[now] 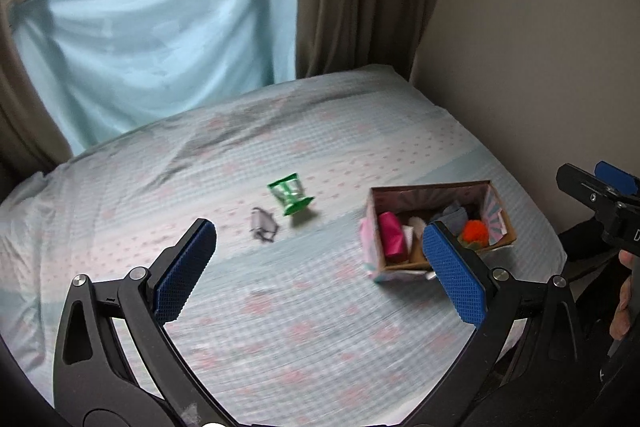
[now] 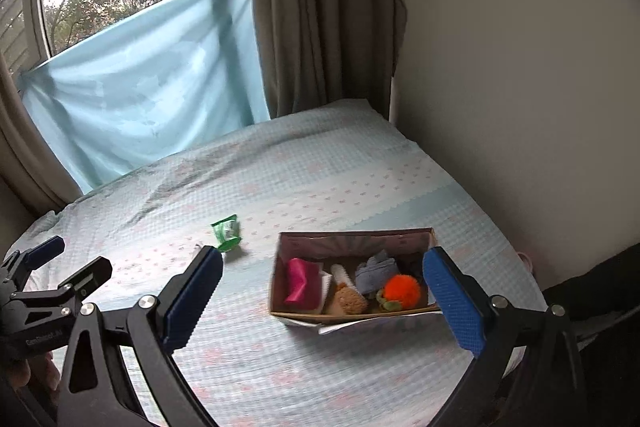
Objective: Organize soft objects
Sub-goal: 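Move both open tools toward the grey cloth and green packet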
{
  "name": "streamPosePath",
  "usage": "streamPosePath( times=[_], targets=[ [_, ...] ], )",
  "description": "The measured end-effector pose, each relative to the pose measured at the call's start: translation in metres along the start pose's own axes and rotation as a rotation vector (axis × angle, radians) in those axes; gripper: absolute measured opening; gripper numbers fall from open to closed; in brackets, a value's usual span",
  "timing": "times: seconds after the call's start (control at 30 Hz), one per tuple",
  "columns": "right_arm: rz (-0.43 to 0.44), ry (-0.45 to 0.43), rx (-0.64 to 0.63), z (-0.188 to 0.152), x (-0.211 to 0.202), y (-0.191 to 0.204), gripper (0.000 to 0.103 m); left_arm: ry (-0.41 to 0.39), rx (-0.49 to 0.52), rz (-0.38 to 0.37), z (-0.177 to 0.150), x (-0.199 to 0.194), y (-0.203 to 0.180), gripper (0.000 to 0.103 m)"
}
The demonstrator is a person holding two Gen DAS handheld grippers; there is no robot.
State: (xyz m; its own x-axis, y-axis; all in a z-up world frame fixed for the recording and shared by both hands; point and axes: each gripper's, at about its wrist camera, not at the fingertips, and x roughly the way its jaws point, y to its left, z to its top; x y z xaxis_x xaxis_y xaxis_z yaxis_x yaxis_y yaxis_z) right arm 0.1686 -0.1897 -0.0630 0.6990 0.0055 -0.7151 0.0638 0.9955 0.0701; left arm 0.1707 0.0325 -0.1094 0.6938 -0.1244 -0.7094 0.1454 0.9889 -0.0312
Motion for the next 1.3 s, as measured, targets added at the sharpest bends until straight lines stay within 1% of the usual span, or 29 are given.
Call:
streamPosePath(
  times=[0.13,0.23,0.37,0.5,0.67,0.73,0.8,0.93,1.0,1.07,1.2,1.3],
  targets=[
    [0.017,-0.012,0.011,-0.008,-0.002,0.03,0.1,-0.006,-0.006,0.008,-0.012,-0.01,0.039,0.103],
    [0.036,-0.006,0.037,-0.012,0.003,0.053,0.1,0.009,-0.008,0.006,-0.018,-0.008,0.067,0.103],
    [0.047,0.012,0.036,-0.009,0.023,0.084,0.1,0.026,-0.017,0.009,-0.022,0.005,0.1,0.103],
    [0.089,0.034,0.035,-0.001,0.052,0.11,0.1,0.044,-0.032,0.004,-0.022,0.029,0.124,0.103],
    [0.129,0.059,0.005,0.011,0.099,0.135,0.1,0.084,-0.051,0.001,-0.021,0.075,0.142,0.103],
    [0.157,0.068,0.009,0.016,0.123,0.142,0.1,0.1,-0.058,-0.003,-0.02,0.095,0.148,0.103],
    [0.167,0.084,0.004,0.018,0.149,0.15,0.1,0.12,-0.061,-0.003,-0.02,0.119,0.152,0.103],
    [0.183,0.123,-0.003,0.021,0.201,0.16,0.1,0.136,-0.037,-0.001,-0.018,0.162,0.156,0.102],
    [0.204,0.15,0.009,0.022,0.229,0.163,0.1,0.156,-0.021,-0.006,-0.018,0.186,0.156,0.102],
    [0.218,0.177,0.002,0.022,0.253,0.166,0.1,0.175,-0.002,-0.016,-0.017,0.212,0.155,0.102],
    [0.22,0.226,-0.065,0.02,0.305,0.177,0.1,0.216,0.021,-0.048,-0.021,0.262,0.151,0.102],
    [0.221,0.283,-0.12,0.014,0.35,0.185,0.098,0.242,-0.004,-0.09,-0.032,0.301,0.151,0.1]
  ],
)
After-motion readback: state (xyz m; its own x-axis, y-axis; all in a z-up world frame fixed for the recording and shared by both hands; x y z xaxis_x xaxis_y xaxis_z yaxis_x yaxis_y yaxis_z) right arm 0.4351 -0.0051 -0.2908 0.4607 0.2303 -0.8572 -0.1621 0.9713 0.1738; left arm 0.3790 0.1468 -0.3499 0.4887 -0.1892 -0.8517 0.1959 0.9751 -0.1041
